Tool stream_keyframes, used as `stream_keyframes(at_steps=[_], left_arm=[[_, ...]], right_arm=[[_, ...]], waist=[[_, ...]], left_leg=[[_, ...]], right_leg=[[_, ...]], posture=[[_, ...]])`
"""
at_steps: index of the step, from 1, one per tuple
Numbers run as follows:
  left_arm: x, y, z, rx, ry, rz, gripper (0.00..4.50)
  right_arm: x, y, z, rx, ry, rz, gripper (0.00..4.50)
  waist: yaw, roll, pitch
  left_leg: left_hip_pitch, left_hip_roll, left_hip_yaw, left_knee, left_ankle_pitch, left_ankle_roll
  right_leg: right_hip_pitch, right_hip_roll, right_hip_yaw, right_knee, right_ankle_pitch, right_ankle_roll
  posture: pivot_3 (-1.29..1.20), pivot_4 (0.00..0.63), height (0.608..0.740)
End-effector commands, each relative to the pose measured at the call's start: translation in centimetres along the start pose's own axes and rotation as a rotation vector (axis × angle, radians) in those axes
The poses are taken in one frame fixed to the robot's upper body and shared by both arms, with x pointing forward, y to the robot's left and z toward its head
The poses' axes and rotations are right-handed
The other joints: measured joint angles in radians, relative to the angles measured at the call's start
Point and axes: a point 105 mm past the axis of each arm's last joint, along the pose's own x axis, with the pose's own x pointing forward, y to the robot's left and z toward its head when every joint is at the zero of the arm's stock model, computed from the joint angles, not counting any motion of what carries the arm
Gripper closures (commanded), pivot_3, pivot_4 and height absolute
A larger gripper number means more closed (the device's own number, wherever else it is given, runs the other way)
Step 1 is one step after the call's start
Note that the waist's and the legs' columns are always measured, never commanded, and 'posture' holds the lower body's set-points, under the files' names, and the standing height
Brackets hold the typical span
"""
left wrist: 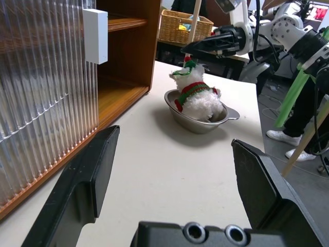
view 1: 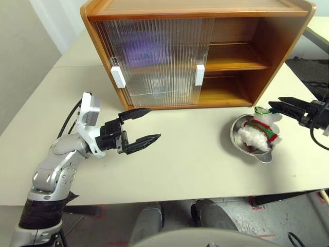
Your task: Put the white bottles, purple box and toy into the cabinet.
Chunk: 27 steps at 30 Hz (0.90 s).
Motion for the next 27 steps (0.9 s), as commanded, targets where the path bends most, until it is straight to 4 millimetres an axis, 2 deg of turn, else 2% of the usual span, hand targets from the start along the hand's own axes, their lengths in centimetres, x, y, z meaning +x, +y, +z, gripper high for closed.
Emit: stream_keyframes(at_steps=[1,13,27], left_arm=[[0.0,0.0,-0.1,0.0,0.022,-0.016,0.0],[0.0,0.0,-0.2,0.001,0.029,-0.028,0.0],[0.1,0.0,-0.1,0.0,0.033,-0.021,0.0]], right_arm=[[-1.0,-0.6,-0.2,0.036,0.0,-0.041,0.05],[-1.4,-0.7,-2.3,0.087,0.084,-0.071,0.05],[1.2,0.9,-4.1,0.134,0.106,0.005,0.05]], waist=[[-0.001,0.0,0.0],[-0.003,0.0,0.0],[-0.005,0.0,0.0]], left_leg=[[0.0,0.0,0.0,0.0,0.0,0.0],[0.0,0.0,0.0,0.001,0.0,0.0],[0.0,0.0,0.0,0.001,0.0,0.0]], right_leg=[[0.0,0.0,0.0,0.0,0.0,0.001],[0.0,0.0,0.0,0.0,-0.002,0.004],[0.001,0.0,0.0,0.0,0.0,0.006]], posture=[[-0.13,0.065,0.74],[-0.13,0.069,0.74],[-0.13,0.073,0.74]])
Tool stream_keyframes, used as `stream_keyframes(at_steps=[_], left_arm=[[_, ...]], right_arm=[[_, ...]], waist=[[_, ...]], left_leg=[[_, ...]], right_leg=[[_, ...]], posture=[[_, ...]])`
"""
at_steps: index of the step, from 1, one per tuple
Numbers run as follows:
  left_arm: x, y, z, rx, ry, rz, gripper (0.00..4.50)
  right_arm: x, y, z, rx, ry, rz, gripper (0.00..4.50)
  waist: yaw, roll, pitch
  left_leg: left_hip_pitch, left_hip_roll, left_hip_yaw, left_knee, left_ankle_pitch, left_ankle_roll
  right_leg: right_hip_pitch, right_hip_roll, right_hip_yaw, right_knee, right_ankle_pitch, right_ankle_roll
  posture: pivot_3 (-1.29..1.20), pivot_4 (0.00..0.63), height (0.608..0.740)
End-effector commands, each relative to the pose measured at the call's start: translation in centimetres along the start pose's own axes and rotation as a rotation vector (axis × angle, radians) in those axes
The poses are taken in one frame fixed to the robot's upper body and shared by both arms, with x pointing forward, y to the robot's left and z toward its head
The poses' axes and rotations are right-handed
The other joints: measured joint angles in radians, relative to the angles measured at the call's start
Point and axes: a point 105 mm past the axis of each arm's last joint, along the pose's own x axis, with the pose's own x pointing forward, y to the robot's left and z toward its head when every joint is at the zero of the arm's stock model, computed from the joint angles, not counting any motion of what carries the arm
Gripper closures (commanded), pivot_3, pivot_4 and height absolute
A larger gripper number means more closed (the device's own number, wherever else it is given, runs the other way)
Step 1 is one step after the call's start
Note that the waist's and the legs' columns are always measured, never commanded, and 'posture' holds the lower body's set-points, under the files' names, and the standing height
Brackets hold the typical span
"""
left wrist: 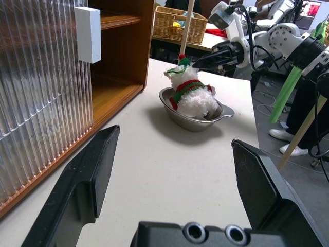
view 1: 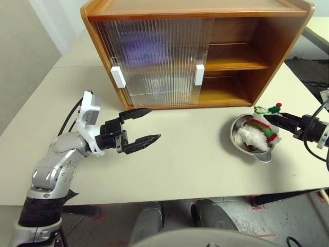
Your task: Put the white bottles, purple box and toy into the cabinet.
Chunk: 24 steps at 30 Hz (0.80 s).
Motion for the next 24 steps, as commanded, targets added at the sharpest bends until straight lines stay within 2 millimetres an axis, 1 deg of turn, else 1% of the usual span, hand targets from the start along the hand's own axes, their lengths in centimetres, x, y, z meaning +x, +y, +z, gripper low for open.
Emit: stream_keyframes(at_steps=[1,7,9,10,12,17,19,21,24], left_arm=[[0.1,0.0,-0.2,0.002,0.025,-0.002,0.0],[0.0,0.1,-0.1,0.004,0.027,0.004,0.0],[0.0,0.1,-0.1,0.003,0.027,0.005,0.0],[0.0,0.1,-0.2,0.002,0.027,0.005,0.0],[0.0,0.1,-0.3,0.002,0.027,0.006,0.0],[-0.1,0.1,-0.4,0.002,0.027,0.006,0.0],[-0.1,0.0,-0.5,0.0,0.028,0.004,0.0],[-0.2,-0.1,-0.5,-0.001,0.028,0.001,0.0],[-0.1,-0.2,-0.6,-0.001,0.028,-0.005,0.0]], right_arm=[[1.0,0.6,-0.4,0.001,0.015,0.029,0.05],[1.6,1.0,-1.3,0.01,0.044,0.047,0.05],[1.8,0.8,-1.6,0.009,0.041,0.046,0.05],[1.9,0.8,-1.6,0.01,0.036,0.046,0.42],[2.1,1.0,-1.8,0.02,0.036,0.062,0.9],[2.0,1.1,-2.0,0.023,0.046,0.079,2.86],[1.9,1.1,-1.6,0.014,0.042,0.081,3.51],[1.7,1.1,-1.2,0.005,0.04,0.084,3.97],[1.4,0.9,-0.9,0.0,0.033,0.084,4.3]], waist=[[0.0,0.0,0.0],[0.0,0.0,0.0],[0.0,0.0,0.0],[0.0,0.0,0.0],[0.0,0.0,0.0],[0.0,0.0,0.0],[0.0,0.0,0.0],[0.0,0.0,0.0],[0.0,0.0,0.0]], left_leg=[[0.0,0.0,0.0,0.0,0.0,0.0],[0.0,0.0,0.0,0.0,0.0,0.0],[0.0,0.0,0.0,0.0,0.0,0.0],[0.0,0.0,0.0,0.0,0.0,0.0],[0.0,0.0,0.0,0.0,0.0,0.0],[0.0,0.0,0.0,0.0,0.0,0.0],[0.0,0.0,0.0,0.0,0.0,0.0],[0.0,0.0,0.0,0.0,0.0,0.0],[0.0,0.0,0.0,0.0,0.0,0.0]], right_leg=[[0.0,0.0,0.0,0.0,0.0,0.0],[0.0,0.0,0.0,0.0,0.0,0.0],[0.0,0.0,0.0,0.0,0.0,0.0],[0.0,0.0,0.0,0.0,0.0,0.0],[0.0,0.0,0.0,0.0,0.0,0.0],[0.0,0.0,0.0,0.0,0.0,-0.001],[0.0,0.0,0.0,0.0,0.0,-0.001],[0.0,0.0,0.0,0.0,0.0,-0.002],[0.0,0.0,0.0,0.0,0.001,-0.004]], posture=[[-0.13,0.073,0.74],[-0.12,0.075,0.74],[-0.12,0.076,0.74],[-0.12,0.077,0.74],[-0.12,0.078,0.74],[-0.12,0.077,0.74],[-0.12,0.073,0.74],[-0.12,0.069,0.74],[-0.12,0.064,0.74]])
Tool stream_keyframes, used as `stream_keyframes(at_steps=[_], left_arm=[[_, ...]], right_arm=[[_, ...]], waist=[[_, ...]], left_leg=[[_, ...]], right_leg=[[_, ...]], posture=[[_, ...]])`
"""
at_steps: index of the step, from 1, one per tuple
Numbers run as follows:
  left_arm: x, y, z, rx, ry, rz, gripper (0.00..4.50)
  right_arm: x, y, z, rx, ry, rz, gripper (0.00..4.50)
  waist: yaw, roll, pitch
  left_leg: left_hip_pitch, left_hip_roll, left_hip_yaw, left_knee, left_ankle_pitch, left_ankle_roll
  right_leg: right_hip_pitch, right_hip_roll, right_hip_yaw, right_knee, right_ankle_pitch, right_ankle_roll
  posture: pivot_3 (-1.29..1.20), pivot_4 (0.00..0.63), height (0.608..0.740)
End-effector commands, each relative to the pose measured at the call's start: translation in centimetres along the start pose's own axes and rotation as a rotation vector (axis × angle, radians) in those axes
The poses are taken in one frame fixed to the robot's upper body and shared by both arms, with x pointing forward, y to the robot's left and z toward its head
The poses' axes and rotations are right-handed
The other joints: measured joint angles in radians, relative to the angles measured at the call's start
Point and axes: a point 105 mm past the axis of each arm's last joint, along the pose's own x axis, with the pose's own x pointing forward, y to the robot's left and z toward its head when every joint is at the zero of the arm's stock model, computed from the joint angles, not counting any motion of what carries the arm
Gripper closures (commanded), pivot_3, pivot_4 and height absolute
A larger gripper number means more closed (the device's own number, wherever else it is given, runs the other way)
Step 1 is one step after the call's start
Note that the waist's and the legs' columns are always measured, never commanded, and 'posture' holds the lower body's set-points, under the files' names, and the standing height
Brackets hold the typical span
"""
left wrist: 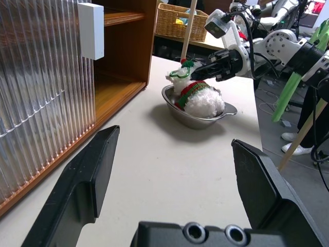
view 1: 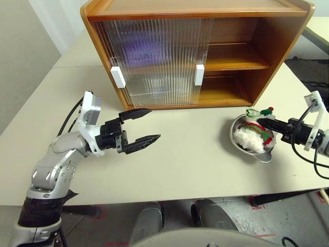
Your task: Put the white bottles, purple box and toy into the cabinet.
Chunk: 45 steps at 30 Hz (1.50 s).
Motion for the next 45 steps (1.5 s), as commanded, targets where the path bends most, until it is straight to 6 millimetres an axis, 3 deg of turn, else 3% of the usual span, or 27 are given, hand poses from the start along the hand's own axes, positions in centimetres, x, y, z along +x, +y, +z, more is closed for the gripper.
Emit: stream_keyframes(at_steps=[1,9,13,17,24,33,37,41,45], left_arm=[[0.0,-0.3,-0.5,-0.003,0.014,-0.013,0.0],[0.1,-0.4,-0.6,-0.005,0.014,-0.038,0.0],[0.1,-0.3,-0.5,-0.003,0.013,-0.04,0.0],[0.0,-0.1,-0.4,0.012,0.014,-0.056,0.0],[-0.4,-0.5,-0.6,-0.004,0.011,-0.052,0.0],[-0.3,-0.5,-0.6,0.004,0.013,-0.049,0.0],[-0.2,-0.4,-0.6,0.011,0.011,-0.047,0.0],[0.0,-0.3,-0.3,0.029,0.006,-0.044,0.0],[0.0,-0.3,-0.2,0.031,0.005,-0.041,0.0]], right_arm=[[-0.5,-0.2,0.7,-0.015,-0.008,0.007,4.3],[-2.1,1.1,3.1,-0.015,-0.086,0.081,4.3],[-2.3,1.2,3.3,-0.008,-0.098,0.087,4.3],[-2.9,2.1,7.3,0.008,-0.281,0.153,4.3],[-2.2,4.4,10.2,0.08,-0.455,0.289,4.3],[1.6,6.0,13.5,0.077,-0.647,0.283,4.3],[3.5,6.5,13.8,0.049,-0.644,0.269,4.3],[6.6,6.5,13.8,0.027,-0.628,0.223,4.3],[7.6,6.1,14.2,0.02,-0.656,0.183,4.3]], waist=[[0.0,0.0,0.0],[-0.001,0.001,-0.001],[-0.002,0.0,-0.002],[-0.005,0.002,-0.003],[-0.015,0.0,-0.004],[-0.025,0.001,-0.005],[-0.025,0.002,-0.005],[-0.029,0.002,-0.005],[-0.028,0.002,-0.005]], left_leg=[[0.0,0.0,0.0,0.0,0.0,0.0],[0.0,-0.001,0.001,0.0,0.0,0.0],[0.0,-0.002,0.002,0.002,0.0,0.0],[0.0,-0.003,0.002,0.005,0.0,0.001],[0.004,-0.002,0.0,0.01,0.001,0.002],[0.004,-0.002,-0.003,0.013,0.001,0.002],[0.002,-0.002,-0.005,0.013,0.001,0.003],[0.0,-0.002,-0.006,0.012,0.001,0.003],[-0.002,-0.002,-0.007,0.012,0.0,0.003]], right_leg=[[0.0,0.0,0.0,0.0,0.0,0.0],[0.0,0.0,-0.001,0.0,0.0,0.0],[0.002,0.0,-0.002,0.0,0.001,-0.001],[0.002,0.0,-0.002,0.002,0.001,0.0],[0.007,0.0,-0.002,0.003,0.0,0.004],[0.004,0.0,-0.001,0.01,0.001,0.001],[0.002,0.0,-0.001,0.012,0.003,-0.005],[-0.001,0.0,-0.002,0.013,0.003,-0.006],[-0.003,0.0,-0.002,0.014,0.005,-0.004]], posture=[[-0.13,0.061,0.74],[-0.14,0.04,0.74],[-0.14,0.04,0.74],[-0.13,0.035,0.74],[-0.13,0.045,0.74],[-0.12,0.043,0.74],[-0.12,0.043,0.74],[-0.11,0.041,0.74],[-0.11,0.04,0.74]])
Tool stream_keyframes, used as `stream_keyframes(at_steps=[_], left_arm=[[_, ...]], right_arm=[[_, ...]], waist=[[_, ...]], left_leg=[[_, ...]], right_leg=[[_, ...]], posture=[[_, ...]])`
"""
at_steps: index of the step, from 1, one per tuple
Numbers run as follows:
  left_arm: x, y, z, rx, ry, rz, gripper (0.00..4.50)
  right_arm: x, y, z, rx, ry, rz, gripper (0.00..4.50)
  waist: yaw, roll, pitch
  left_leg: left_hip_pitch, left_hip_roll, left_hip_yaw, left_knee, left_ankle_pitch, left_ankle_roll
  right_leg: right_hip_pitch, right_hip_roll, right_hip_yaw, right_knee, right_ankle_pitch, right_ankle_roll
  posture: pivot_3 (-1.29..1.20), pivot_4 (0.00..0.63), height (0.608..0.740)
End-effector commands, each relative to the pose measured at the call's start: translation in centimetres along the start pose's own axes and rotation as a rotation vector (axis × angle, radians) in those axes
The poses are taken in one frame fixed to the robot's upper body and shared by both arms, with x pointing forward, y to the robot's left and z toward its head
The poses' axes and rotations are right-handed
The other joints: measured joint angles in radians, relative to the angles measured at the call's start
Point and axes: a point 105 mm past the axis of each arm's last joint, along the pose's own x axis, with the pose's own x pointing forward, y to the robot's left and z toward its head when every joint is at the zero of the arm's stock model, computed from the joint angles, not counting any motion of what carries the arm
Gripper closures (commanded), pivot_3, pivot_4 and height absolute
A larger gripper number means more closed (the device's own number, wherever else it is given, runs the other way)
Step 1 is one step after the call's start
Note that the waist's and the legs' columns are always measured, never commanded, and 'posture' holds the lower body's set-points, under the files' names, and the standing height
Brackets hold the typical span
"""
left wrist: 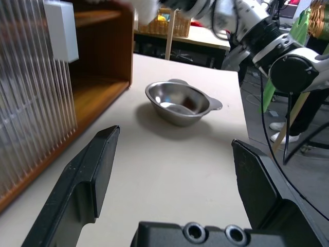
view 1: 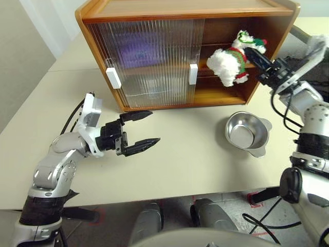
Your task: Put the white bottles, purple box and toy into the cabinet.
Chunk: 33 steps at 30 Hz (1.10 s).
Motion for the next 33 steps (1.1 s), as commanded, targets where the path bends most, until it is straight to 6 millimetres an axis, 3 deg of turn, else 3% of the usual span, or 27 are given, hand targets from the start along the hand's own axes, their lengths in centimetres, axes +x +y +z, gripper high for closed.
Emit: stream_keyframes(at_steps=[1,11,31,33], left_arm=[[0.0,-0.2,0.1,0.012,0.004,-0.002,0.0],[0.1,-0.2,0.0,0.008,0.001,0.002,0.0],[0.6,0.0,0.3,0.018,0.011,-0.008,0.0],[0.7,-0.2,0.3,0.017,0.011,-0.008,0.0]], right_arm=[[0.9,-0.6,0.3,-0.024,-0.047,-0.044,4.3],[2.8,-2.8,1.1,-0.099,-0.198,-0.221,4.3],[8.5,-3.2,-0.2,-0.132,-0.226,-0.283,4.3],[8.7,-3.2,-0.4,-0.127,-0.212,-0.27,3.58]], waist=[[0.002,0.0,0.0],[0.003,0.0,0.0],[-0.012,0.003,0.0],[-0.012,0.003,0.0]], left_leg=[[-0.001,0.0,0.0,0.0,0.0,0.0],[-0.004,0.001,-0.003,-0.002,0.0,0.0],[-0.014,0.004,-0.003,-0.004,0.0,0.0],[-0.014,0.004,-0.003,-0.004,0.0,0.0]], right_leg=[[-0.001,0.0,0.0,0.0,0.001,0.002],[-0.005,0.0,-0.002,0.0,0.003,0.002],[-0.017,-0.001,-0.003,0.001,0.007,0.0],[-0.017,-0.001,-0.003,0.001,0.007,0.0]], posture=[[-0.1,0.041,0.74],[-0.11,0.046,0.74],[-0.12,0.052,0.74],[-0.11,0.057,0.74]])
